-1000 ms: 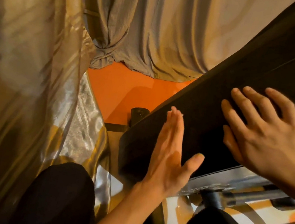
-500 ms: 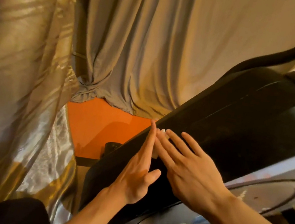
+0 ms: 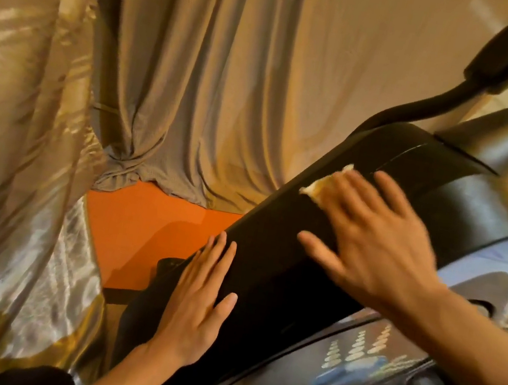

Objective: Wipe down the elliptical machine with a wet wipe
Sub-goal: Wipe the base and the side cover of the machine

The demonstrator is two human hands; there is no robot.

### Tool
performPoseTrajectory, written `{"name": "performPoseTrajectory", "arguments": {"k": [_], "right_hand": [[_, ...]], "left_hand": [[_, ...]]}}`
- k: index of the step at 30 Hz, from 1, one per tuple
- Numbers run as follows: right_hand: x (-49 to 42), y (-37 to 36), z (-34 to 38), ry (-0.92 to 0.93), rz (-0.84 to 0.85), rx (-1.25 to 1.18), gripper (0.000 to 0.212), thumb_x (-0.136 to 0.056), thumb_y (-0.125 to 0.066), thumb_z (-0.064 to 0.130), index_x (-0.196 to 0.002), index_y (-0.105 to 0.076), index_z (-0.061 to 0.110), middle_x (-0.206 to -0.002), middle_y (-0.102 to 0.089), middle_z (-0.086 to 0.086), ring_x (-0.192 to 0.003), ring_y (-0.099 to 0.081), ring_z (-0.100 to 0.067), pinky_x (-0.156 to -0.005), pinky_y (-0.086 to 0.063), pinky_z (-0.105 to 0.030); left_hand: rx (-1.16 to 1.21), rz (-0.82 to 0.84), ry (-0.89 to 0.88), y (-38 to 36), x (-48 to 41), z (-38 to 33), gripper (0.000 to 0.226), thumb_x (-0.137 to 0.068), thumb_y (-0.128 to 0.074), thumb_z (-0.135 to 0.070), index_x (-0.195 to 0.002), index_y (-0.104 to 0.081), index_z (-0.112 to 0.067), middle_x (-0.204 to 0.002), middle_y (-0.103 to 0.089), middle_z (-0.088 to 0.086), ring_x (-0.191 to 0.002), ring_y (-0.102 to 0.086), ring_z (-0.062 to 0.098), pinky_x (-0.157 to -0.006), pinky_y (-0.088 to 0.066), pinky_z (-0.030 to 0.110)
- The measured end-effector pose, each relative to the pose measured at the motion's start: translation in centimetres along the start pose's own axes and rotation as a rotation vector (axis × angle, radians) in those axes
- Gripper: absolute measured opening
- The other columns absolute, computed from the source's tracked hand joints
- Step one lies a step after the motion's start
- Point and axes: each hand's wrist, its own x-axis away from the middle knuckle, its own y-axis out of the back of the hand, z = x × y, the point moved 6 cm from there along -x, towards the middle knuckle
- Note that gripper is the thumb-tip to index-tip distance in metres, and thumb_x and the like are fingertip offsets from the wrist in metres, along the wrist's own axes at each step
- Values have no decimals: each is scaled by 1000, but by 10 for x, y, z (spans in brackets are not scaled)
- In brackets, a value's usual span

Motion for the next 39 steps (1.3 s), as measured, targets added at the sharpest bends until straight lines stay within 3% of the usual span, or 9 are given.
{"name": "performPoseTrajectory", "arguments": {"k": [4,9,12,16,20,22,29,34,39], "right_hand": [[20,4,4,-83,-40,-50,88,-101,-18,69,-151,-46,2,-158,-42,-22,-152,-31,-36,-126,-17,-52],[67,-27,94,232,-21,-116,84,-102,-30,69,-148,-50,2,-154,-46,-20,-150,-35,-36,-124,-19,-48],[49,-7,20,46,-92,-57,79,-103,-31,66,-147,-53,4,-152,-51,-19,-147,-40,-35,-126,-18,-51],[44,11,-16,-152,-63,-15,84,-102,-21,68,-155,-40,6,-163,-34,-18,-156,-21,-33,-128,-10,-51],[76,-22,72,72,-56,-113,84,-100,-30,72,-152,-45,8,-163,-32,-16,-155,-22,-33,-127,-13,-48],[77,-20,66,139,-78,-83,80,-101,-31,70,-152,-48,10,-162,-35,-14,-154,-26,-31,-127,-14,-48],[35,25,-46,-270,-8,15,81,-101,-18,69,-155,-42,13,-163,-33,-18,-156,-19,-32,-128,-6,-54],[34,-13,74,46,67,-149,82,-100,-21,76,-155,-44,21,-158,-45,-11,-153,-28,-31,-124,-19,-51],[6,-10,48,44,75,-131,79,-100,-10,76,-156,-39,30,-165,-30,-12,-156,-19,-29,-126,-18,-48]], "left_hand": [[-32,-21,-23,-1,0,2,70,-106,-18,-64,-167,-13,-29,-175,-3,-10,-161,-3,15,-128,-17,49],[-83,-28,-53,0,0,4,68,-106,-20,-67,-166,-9,-36,-175,-6,-8,-161,-6,16,-125,-18,45],[-90,-23,-41,0,1,4,73,-105,-20,-67,-167,-16,-27,-175,-7,-6,-161,-8,17,-126,-25,52],[-116,-28,-30,0,2,4,73,-105,-23,-65,-167,-18,-26,-175,-9,-5,-161,-10,18,-124,-29,55],[-132,-31,-39,0,2,4,73,-106,-24,-65,-167,-19,-26,-175,-8,-5,-161,-10,17,-124,-28,51],[-132,-37,-42,0,3,4,73,-106,-25,-65,-166,-20,-25,-175,-9,-5,-161,-10,17,-125,-28,49],[-127,-41,-25,-2,3,4,73,-106,-23,-66,-166,-20,-25,-175,-7,-6,-161,-8,16,-126,-24,47],[-130,-30,-11,-1,4,4,78,-102,-19,-73,-166,-17,-29,-175,-3,-10,-161,-4,13,-126,-17,42],[-160,-27,5,0,3,3,75,-104,-26,-66,-166,-18,-24,-175,-4,-9,-161,-5,12,-128,-19,40]]}}
